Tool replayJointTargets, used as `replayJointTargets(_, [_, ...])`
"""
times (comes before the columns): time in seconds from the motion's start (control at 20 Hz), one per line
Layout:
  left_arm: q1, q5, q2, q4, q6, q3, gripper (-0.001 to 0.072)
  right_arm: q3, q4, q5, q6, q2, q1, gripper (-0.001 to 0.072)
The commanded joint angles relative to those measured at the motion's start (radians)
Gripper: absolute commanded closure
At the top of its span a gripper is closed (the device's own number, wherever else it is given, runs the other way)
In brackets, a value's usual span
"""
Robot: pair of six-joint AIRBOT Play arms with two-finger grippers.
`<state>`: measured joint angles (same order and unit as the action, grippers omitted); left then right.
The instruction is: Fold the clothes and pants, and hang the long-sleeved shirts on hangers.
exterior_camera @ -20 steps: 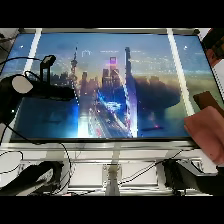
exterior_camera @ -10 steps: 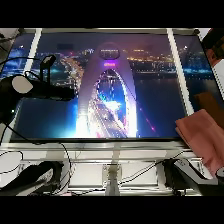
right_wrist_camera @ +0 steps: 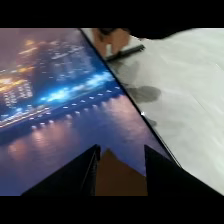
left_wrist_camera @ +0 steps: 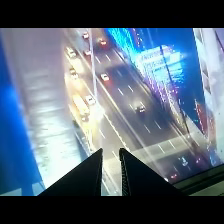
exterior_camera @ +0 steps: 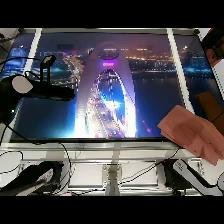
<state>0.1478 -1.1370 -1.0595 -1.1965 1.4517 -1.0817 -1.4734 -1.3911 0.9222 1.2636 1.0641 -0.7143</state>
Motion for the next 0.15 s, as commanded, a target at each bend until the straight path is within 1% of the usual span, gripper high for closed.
replayJointTargets(0.0, [0.000, 0.000, -0.001, 0.000, 0.000, 0.000, 0.0579, -0.001, -0.001, -0.025, -0.027, 0.001, 0.126, 0.0407])
replayJointTargets(0.1, [0.000, 0.000, -0.001, 0.000, 0.000, 0.000, 0.0580, -0.001, 0.000, -0.026, -0.027, 0.001, 0.168, 0.0407])
